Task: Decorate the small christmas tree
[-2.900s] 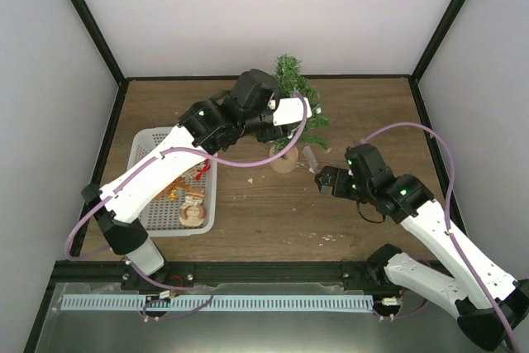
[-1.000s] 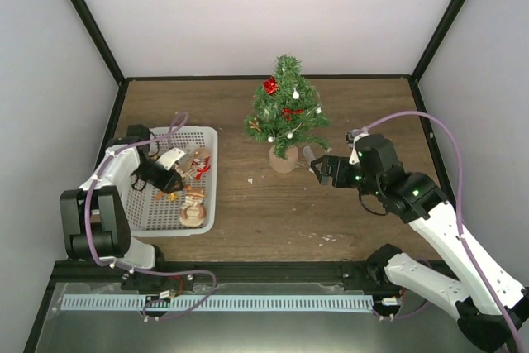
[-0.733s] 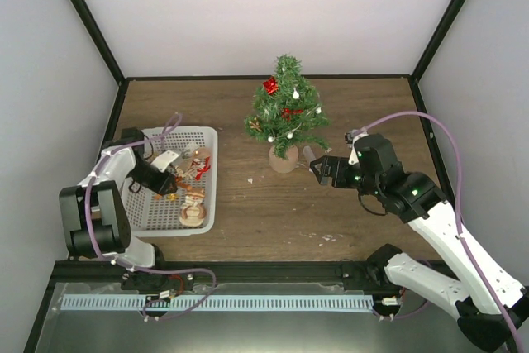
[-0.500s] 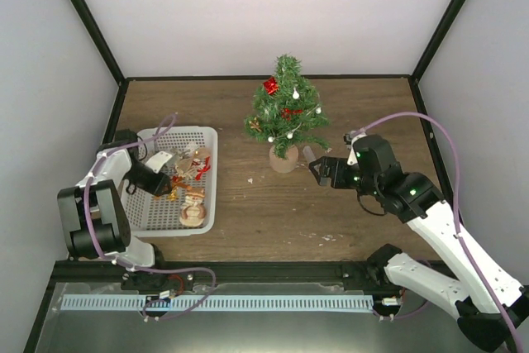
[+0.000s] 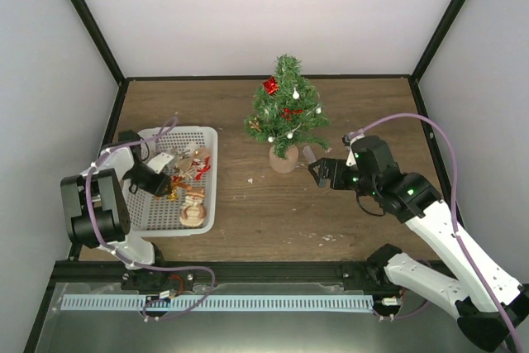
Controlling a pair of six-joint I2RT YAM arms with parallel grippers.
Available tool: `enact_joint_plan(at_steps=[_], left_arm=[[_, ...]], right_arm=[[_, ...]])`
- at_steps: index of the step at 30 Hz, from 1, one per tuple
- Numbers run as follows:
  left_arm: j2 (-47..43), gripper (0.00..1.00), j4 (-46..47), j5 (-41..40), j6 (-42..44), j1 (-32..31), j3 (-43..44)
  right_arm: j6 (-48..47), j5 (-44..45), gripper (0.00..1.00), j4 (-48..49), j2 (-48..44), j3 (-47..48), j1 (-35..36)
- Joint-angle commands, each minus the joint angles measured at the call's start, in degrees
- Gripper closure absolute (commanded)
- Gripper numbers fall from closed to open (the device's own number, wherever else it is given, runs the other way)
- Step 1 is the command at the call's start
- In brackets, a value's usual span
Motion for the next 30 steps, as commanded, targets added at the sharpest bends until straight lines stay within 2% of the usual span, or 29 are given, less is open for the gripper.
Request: enact_joint_plan(at_steps=[1, 5, 16, 30], left_arm=[[1.65, 0.57, 2.19, 0.39, 0.15, 0.24, 0.28], [2.59, 0.61, 2.94, 0.6, -0.09, 0.28, -0.27], [0.87, 0.84, 1.21, 1.84, 0.06, 0.28, -0.04], [-2.41, 0.97, -1.65, 2.31, 0.39, 0.32, 0.85]], right_arm=[[-0.01, 0.01, 0.05, 0.42, -0.04, 0.55, -0.36], [0.17, 0.11, 0.05, 0.22, -0.04, 0.55, -0.36], [0.45, 0.1, 0.05, 0.2, -0.04, 0.64, -0.36], [0.49, 0.14, 0.05, 1.13, -0.87, 0.16, -0.36]])
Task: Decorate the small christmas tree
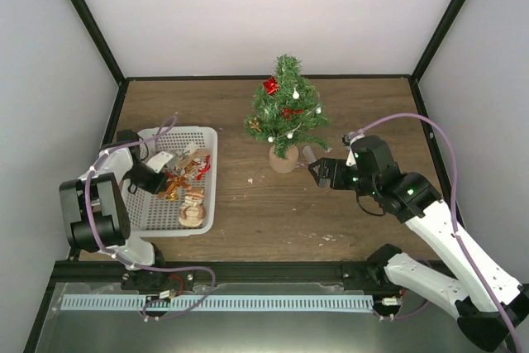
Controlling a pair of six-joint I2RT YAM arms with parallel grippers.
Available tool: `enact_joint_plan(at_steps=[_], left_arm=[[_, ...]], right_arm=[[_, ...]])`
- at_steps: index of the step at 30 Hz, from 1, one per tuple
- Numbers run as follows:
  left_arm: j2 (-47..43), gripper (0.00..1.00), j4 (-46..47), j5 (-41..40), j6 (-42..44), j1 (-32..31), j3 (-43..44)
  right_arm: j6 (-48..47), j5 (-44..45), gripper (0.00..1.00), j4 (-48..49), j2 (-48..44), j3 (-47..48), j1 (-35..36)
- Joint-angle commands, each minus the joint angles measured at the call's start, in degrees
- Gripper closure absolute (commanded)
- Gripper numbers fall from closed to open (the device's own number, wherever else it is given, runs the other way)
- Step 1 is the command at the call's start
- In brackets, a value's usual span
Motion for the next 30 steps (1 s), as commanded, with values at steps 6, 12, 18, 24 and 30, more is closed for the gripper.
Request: enact_joint_plan(at_steps=[6, 12, 18, 24, 30], left_arm=[[0.5, 0.98, -1.72, 3.58, -0.97, 0.28, 3.83], [-0.17, 1.0, -2.6, 3.44, 0.18, 0.28, 4.86], [0.26, 0.87, -2.7, 3.94, -0.07, 0.28, 4.76], [1.29, 0.7, -1.14, 5.5, -1.21, -3.03, 5.04], [1.11, 0.66, 2.97, 2.32, -0.71, -8.32, 4.66]], right_arm=[[0.17, -0.15, 0.05, 1.14, -0.93, 0.18, -0.36], [-0.17, -0.18, 0.05, 0.95, -0.48, 0.55, -0.34], [0.05, -0.59, 0.05, 1.95, -0.2, -0.15, -0.36], [-0.3, -0.8, 0.05, 2.07, 0.9, 0.51, -0.36], [-0.05, -0.72, 0.05, 1.84, 1.3, 0.74, -0.34]])
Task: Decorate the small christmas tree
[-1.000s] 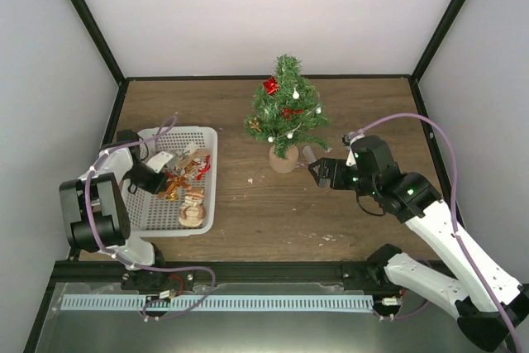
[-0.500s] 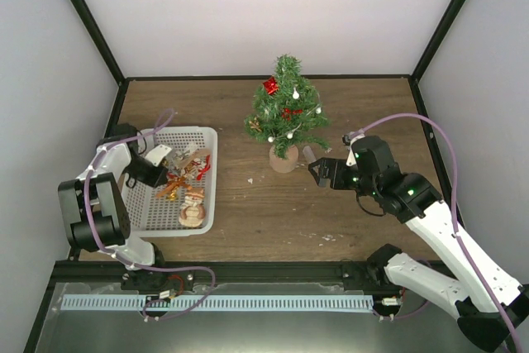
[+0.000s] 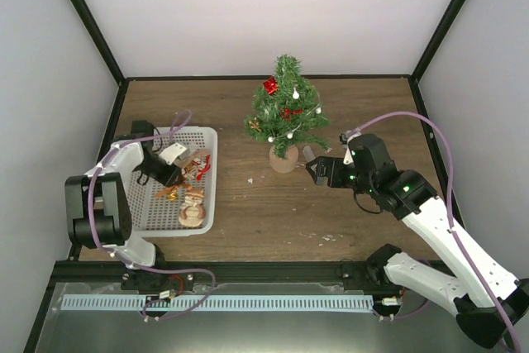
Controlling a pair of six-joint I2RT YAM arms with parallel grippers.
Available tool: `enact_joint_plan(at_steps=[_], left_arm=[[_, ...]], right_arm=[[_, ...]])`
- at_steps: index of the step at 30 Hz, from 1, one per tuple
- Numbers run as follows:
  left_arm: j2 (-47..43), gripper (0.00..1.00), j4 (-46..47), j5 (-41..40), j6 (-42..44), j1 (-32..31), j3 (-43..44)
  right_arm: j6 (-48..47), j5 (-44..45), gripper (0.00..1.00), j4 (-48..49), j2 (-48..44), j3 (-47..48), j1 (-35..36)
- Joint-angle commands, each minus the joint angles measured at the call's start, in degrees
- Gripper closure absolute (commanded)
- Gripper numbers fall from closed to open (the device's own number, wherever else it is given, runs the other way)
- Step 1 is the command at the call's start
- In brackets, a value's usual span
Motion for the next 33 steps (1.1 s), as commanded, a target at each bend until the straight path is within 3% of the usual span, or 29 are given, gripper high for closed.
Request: enact_joint_plan(at_steps=[1, 33], left_arm=[[0.78, 0.66, 3.72, -0.92, 0.55, -1.92, 1.06], [6.77, 0.64, 1.41, 1.78, 8.44, -2.52, 4.43]], right_arm=[[0.04, -0.24, 0.05, 0.34, -0.18, 0.75, -0.31], [-0.19, -0.58, 0.05, 1.34, 2.23, 0.77, -0.36]])
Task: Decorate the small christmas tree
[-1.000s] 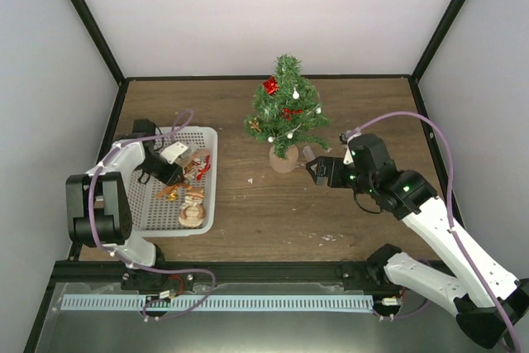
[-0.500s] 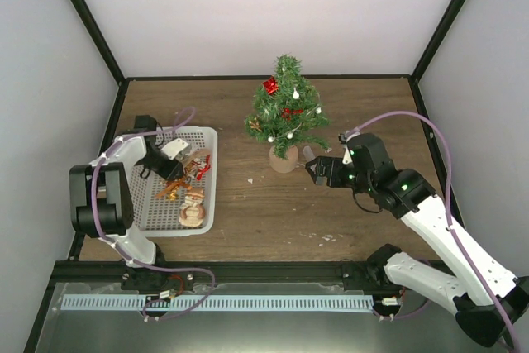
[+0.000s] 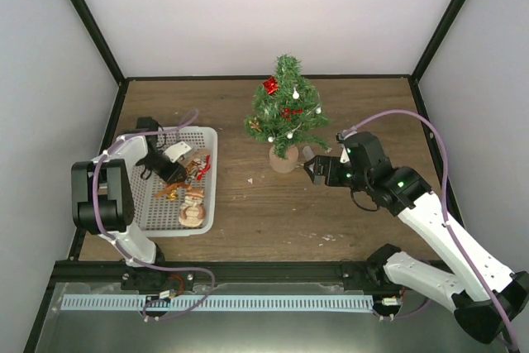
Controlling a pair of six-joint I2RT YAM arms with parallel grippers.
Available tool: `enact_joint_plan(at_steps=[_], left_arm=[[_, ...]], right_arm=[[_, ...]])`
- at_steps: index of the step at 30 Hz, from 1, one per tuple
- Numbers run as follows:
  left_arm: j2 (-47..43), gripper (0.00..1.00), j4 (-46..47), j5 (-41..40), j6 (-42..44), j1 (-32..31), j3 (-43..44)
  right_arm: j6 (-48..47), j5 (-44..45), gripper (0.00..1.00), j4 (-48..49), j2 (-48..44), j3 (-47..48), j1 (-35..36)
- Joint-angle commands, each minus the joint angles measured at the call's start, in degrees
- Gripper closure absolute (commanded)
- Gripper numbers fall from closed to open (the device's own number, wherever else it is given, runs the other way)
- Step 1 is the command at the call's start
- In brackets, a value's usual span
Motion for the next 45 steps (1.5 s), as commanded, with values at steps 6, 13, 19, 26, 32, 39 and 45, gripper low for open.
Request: enact_joint_plan(at_steps=[6, 13, 19, 26, 32, 39, 45], left_arm=[[0.4, 0.72, -0.91, 1.26, 3.02, -0.32, 0.29], [-0.83, 0.68, -3.78, 2.5, 5.44, -0.47, -0.16], [-1.99, 0.66, -2.37, 1.13, 6.5, -0.94, -1.73], [-1.7, 0.85, -1.11, 0.26, 5.76, -1.59, -1.98], [-3.24, 0.97, -1.18, 0.42, 5.16, -1.66, -1.69], [-6.58, 1.0, -3.57, 1.9, 3.9, -1.61, 0.64], [-10.4, 1.0, -7.48, 2.47, 3.25, -1.65, 3.84]], right_arm=[[-0.17, -0.36, 0.05, 0.8, 0.16, 0.76, -0.31], [0.06, -0.58, 0.05, 0.69, -0.28, 0.44, -0.4], [0.22, -0.72, 0.05, 0.3, -0.78, 0.42, -0.36], [0.84, -0.72, 0.05, -0.09, -1.29, 0.42, -0.34], [1.33, -0.8, 0.05, -0.22, -1.8, 0.34, -0.31], [1.98, -0.55, 0.05, -0.27, -2.51, 0.24, -0.36], [0.3, 0.99, 0.05, -0.81, -3.01, 2.53, -0.36]])
